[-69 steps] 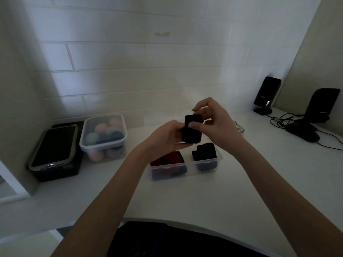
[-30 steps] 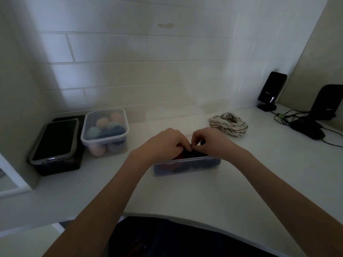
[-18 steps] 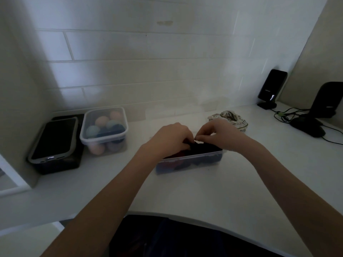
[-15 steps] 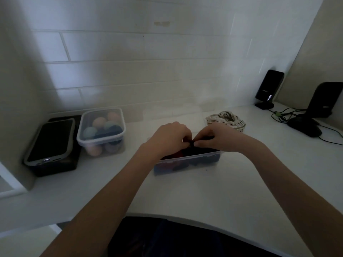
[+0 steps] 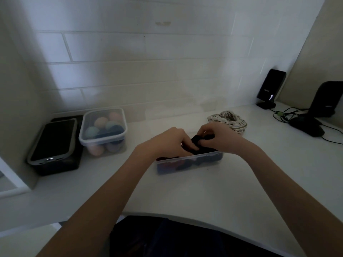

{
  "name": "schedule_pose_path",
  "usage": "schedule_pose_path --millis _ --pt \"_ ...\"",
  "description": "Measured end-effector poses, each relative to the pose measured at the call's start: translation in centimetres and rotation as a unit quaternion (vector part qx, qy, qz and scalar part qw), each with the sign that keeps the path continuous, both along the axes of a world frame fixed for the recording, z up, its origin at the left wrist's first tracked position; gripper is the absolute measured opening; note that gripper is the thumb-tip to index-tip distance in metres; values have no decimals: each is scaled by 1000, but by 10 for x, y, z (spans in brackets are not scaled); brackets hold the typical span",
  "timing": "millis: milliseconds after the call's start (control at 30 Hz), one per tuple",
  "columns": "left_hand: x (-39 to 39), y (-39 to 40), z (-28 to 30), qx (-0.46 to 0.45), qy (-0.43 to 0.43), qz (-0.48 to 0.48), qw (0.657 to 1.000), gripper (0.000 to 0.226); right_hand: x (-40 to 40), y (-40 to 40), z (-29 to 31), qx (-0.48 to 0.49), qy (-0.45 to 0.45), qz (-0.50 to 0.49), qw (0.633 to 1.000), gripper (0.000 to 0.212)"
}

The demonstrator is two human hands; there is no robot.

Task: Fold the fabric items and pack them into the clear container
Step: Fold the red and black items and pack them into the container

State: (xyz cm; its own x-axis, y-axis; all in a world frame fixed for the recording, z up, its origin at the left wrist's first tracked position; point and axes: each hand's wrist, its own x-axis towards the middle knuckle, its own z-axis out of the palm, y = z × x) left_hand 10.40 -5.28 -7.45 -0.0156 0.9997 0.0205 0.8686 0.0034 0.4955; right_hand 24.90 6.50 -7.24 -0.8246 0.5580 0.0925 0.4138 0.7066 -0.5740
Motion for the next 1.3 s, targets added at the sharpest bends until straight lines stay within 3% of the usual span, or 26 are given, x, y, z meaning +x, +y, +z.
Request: schedule_pose_path --millis 200,400,600,767,967,1067,1133,1200,1300 --pt "4 9 -2 -70 64 -52 994 16 3 -2 2 5 -11 34 999 7" --pt "6 5 -3 -16 58 -15 998 11 6 -3 1 43 5 48 998 17" --pt "0 3 9 -92 73 -39 992 10 3 -7 5 57 -10 41 997 14" --pt "9 3 -3 -11 47 -8 999 1 1 -9 8 53 -22 37 998 19" --pt "2 3 3 -50 59 -16 997 11 5 -10 9 34 -98 59 993 13" --pt "-5 -3 11 69 -34 54 996 16 3 -11 10 42 -141 75 986 5" --pt "-4 -5 14 112 -94 76 986 18 2 -12 12 38 -169 92 980 10" --pt "1 -5 10 51 -78 58 994 16 3 -10 18 28 -199 107 974 21" --pt "5 -3 -1 -40 -12 60 997 28 13 -5 27 -13 -191 127 973 18"
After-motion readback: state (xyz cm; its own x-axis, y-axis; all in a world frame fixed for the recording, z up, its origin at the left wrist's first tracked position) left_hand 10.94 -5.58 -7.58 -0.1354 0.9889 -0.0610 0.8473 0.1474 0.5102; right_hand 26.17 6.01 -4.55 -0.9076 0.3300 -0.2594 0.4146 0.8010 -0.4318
